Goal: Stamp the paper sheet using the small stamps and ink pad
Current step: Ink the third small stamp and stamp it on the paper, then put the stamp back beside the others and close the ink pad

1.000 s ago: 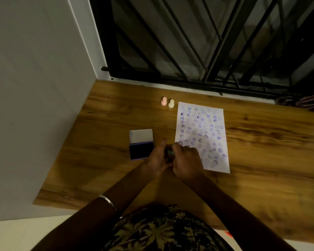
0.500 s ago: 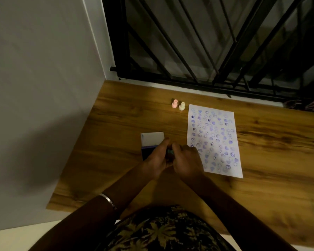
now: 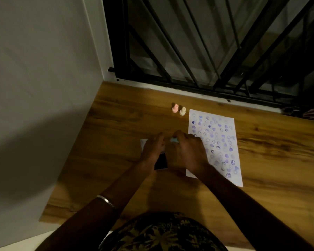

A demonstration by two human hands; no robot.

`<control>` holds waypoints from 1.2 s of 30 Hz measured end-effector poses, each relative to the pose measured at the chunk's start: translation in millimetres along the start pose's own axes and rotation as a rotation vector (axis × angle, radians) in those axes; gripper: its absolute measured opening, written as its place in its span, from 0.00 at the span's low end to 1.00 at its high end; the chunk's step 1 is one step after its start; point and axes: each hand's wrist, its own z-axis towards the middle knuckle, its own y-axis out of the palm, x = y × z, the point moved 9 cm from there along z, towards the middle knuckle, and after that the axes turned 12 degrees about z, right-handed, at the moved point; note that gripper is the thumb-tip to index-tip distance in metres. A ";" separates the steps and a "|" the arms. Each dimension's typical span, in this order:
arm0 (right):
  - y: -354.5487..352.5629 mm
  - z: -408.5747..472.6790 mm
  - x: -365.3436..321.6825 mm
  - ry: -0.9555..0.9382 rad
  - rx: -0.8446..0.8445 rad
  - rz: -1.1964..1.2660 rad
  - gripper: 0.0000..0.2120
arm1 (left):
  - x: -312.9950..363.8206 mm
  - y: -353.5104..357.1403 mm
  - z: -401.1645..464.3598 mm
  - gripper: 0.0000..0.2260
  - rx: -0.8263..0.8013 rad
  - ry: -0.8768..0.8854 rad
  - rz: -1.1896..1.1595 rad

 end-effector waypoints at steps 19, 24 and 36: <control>18.2 153.9 52.4 0.029 -0.023 -0.080 0.14 | 9.9 -73.4 21.7 0.18 0.401 0.654 0.806; 36.5 169.4 57.2 0.039 -0.092 -0.183 0.16 | 12.7 -71.8 22.0 0.17 0.410 0.672 0.846; 36.6 164.9 66.1 0.046 -0.031 -0.178 0.20 | 10.5 -70.7 24.1 0.17 0.420 0.641 0.858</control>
